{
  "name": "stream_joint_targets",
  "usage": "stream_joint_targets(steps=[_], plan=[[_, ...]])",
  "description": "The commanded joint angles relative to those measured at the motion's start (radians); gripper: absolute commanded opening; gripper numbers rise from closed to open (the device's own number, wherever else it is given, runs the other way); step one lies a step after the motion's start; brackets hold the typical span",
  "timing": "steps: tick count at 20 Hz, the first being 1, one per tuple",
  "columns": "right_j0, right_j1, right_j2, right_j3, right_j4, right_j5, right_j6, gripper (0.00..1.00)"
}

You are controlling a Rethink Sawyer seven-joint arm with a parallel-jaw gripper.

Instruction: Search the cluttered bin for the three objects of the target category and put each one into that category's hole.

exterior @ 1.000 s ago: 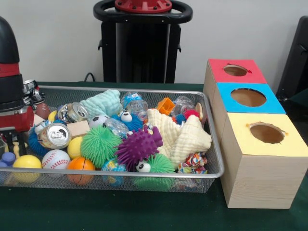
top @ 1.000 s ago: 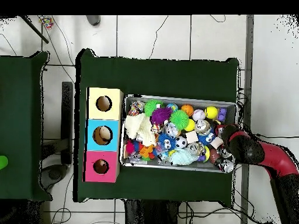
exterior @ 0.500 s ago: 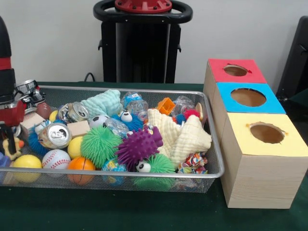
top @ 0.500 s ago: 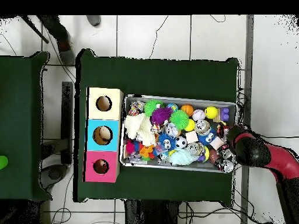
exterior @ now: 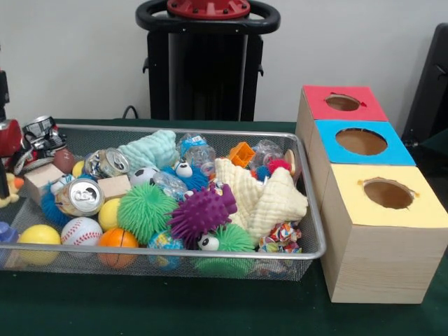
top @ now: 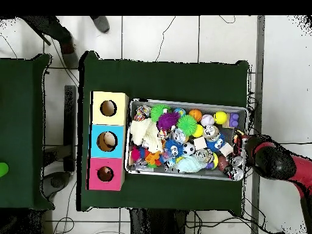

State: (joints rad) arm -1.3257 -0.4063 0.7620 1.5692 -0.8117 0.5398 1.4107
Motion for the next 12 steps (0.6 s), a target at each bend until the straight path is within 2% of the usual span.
stream_joint_targets(steps=[1, 7, 12], plan=[[0.005, -0.092, -0.070, 0.037, -0.002, 0.127, -0.132, 0.00], [0.048, -0.172, -0.093, 0.108, -0.011, 0.068, -0.037, 0.00], [0.195, -0.261, -0.166, 0.221, -0.042, -0.003, 0.139, 0.00]])
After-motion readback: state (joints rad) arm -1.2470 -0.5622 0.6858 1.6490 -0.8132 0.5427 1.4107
